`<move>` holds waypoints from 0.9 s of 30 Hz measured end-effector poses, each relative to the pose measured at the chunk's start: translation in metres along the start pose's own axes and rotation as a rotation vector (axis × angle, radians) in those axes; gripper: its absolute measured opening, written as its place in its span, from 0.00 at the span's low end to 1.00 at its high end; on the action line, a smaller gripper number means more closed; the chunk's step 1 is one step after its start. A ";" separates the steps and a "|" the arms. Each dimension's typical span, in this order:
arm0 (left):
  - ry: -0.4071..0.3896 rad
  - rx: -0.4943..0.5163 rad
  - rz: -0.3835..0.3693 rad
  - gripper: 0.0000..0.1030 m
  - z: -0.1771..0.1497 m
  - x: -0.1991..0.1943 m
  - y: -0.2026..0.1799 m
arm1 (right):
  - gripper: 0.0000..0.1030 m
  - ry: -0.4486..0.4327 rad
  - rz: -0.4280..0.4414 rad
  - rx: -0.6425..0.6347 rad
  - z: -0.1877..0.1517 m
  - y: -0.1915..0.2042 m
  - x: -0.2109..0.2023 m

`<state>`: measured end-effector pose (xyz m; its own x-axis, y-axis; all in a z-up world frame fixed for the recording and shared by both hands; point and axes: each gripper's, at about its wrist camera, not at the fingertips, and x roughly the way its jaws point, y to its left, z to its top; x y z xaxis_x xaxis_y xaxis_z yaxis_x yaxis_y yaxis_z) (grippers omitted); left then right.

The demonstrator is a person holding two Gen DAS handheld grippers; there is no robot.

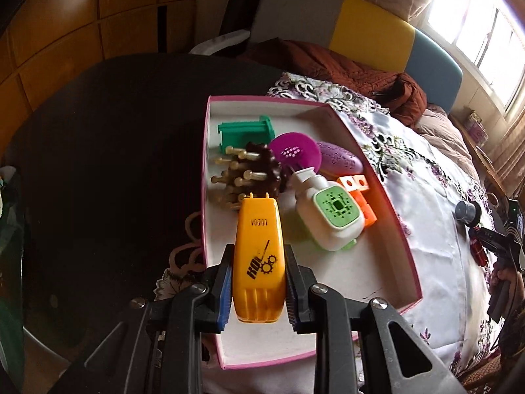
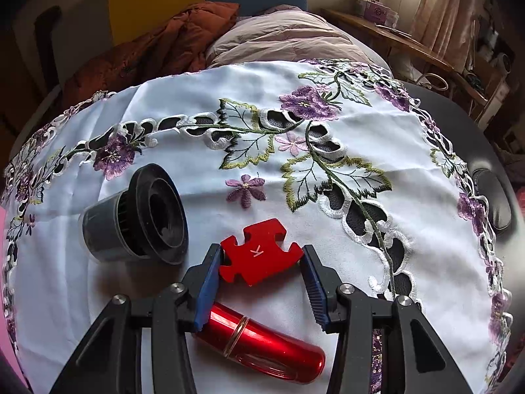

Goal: Organize rigid objects
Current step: 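Carry the orange toy into the tray with left tool while right grasps red puzzle piece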

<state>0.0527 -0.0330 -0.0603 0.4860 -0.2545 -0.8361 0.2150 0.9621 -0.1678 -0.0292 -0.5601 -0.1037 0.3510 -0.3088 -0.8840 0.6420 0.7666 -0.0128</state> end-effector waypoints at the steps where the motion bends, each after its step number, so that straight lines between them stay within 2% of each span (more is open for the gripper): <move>1: 0.006 -0.001 0.003 0.25 0.001 0.003 0.000 | 0.47 0.000 0.000 -0.001 0.000 0.000 0.000; 7: 0.021 -0.006 0.022 0.25 0.008 0.022 -0.002 | 0.47 -0.001 -0.005 -0.006 0.000 0.001 0.000; 10: 0.034 -0.009 0.037 0.28 0.009 0.029 0.000 | 0.47 -0.001 -0.006 -0.008 0.000 0.001 0.000; 22: -0.080 0.034 0.101 0.31 0.005 -0.007 -0.006 | 0.47 -0.010 -0.020 -0.023 -0.002 0.004 -0.002; 27: -0.120 0.031 0.102 0.31 0.007 -0.025 -0.006 | 0.47 -0.021 -0.011 -0.024 -0.002 0.006 -0.005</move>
<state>0.0455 -0.0331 -0.0352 0.6042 -0.1672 -0.7791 0.1847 0.9805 -0.0672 -0.0286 -0.5525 -0.1002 0.3584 -0.3290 -0.8737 0.6298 0.7760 -0.0339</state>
